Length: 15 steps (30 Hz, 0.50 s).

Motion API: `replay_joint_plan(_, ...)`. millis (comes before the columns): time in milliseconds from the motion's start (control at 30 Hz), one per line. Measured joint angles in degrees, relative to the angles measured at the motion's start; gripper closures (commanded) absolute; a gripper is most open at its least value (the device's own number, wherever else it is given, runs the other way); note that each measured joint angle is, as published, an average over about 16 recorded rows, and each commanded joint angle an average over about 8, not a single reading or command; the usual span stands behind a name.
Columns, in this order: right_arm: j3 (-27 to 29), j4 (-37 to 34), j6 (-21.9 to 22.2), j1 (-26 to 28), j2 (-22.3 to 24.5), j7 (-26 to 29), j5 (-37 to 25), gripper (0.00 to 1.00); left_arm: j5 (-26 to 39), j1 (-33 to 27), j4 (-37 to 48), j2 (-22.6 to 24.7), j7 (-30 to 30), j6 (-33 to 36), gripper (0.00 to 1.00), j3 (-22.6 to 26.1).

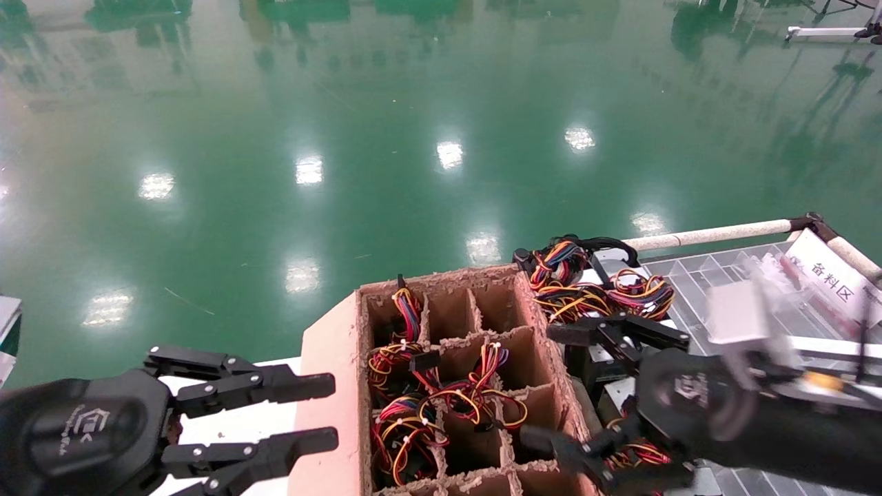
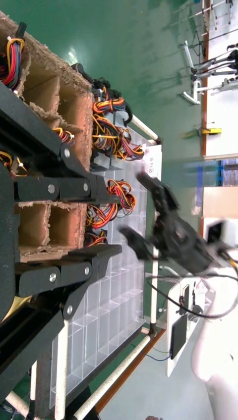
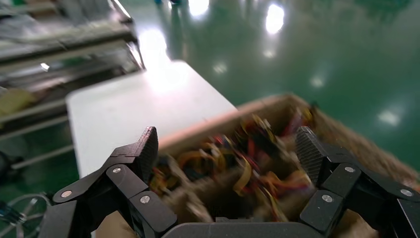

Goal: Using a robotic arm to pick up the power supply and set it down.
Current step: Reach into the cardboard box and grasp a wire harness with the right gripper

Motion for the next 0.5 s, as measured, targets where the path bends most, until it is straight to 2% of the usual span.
replay_joint_plan(367,-4.9,-14.5,4.0,6.8,-9.9,-4.9,-9.5,0.02,0.0,0.0,0.0,0.0,0.0,0.0,0.0,0.0)
replay_joint_plan(433,-5.6,-17.4,4.5,8.0,-11.7,-6.1,-10.8,0.13,0.0,0.0,0.0,0.0,0.0,0.0,0.0,0.0)
replay_joint_plan(500,-6.3,-20.3,4.9,9.2,-13.4,-7.2,-11.9,0.35,0.0,0.0,0.0,0.0,0.0,0.0,0.0,0.0)
